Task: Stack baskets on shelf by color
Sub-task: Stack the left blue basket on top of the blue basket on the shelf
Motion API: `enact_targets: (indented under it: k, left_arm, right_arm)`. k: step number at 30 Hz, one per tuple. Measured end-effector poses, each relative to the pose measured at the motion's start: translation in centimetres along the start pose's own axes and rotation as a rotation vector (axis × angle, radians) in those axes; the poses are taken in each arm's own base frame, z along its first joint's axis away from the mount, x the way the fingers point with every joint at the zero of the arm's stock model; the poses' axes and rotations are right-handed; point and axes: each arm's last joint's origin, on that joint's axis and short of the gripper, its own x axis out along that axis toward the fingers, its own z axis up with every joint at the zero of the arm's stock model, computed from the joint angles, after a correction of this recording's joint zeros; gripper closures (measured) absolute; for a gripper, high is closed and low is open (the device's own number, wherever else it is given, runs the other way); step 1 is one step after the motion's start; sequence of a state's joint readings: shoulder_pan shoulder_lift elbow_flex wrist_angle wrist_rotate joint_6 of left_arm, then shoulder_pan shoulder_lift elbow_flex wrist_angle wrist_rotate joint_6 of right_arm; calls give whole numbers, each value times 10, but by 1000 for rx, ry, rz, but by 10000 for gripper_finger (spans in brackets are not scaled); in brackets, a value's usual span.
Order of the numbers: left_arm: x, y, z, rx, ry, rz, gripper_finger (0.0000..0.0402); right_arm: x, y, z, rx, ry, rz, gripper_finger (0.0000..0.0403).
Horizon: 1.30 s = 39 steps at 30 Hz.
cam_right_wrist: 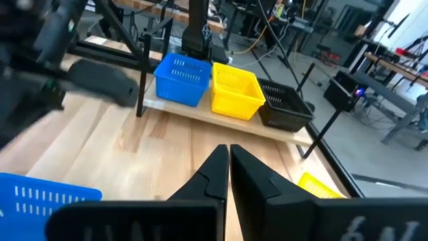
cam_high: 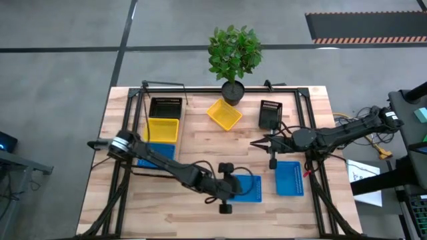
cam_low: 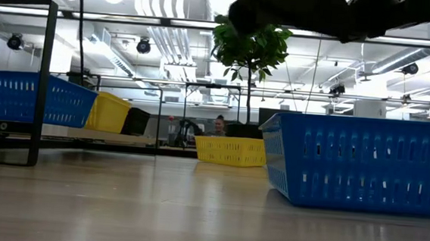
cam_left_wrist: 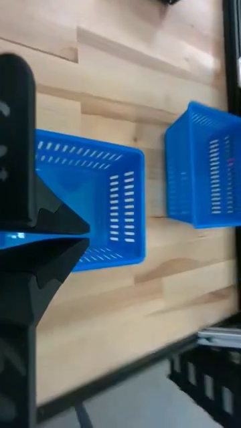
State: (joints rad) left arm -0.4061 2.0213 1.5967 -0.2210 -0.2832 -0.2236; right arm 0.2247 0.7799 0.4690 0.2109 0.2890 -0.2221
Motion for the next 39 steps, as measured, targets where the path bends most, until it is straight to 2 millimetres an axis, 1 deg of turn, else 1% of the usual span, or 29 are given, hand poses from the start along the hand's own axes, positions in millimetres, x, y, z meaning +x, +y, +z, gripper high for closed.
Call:
enact_targets:
  k: [4,8,12,17,21,24,29,35,39]
  left_arm:
    - [15,-4,-10,87,32,-16,398]
    - [19,-6,-12,81,30,-49,385]
    - [23,-9,-16,56,51,-113,345]
    - [33,-10,-23,54,58,-121,280]
    - [40,-10,-27,50,55,-145,252]
    - [43,-8,-28,41,59,-142,250]
    - [52,-7,-36,31,76,-163,259]
    - [53,-4,-37,-12,90,-190,279]
    - [55,-2,-43,-22,91,-186,303]
  right_arm:
    - [1,1,0,13,4,3,394]
    - [1,1,-1,12,8,6,394]
    - [1,1,-1,12,7,6,394]
    - [1,1,-1,19,3,5,394]
    - [1,1,-1,29,4,5,394]
    - [1,2,-1,36,7,6,394]
    - [1,1,-1,36,5,5,394]
    - [1,1,-1,36,5,5,394]
    - [1,1,-1,37,5,5,394]
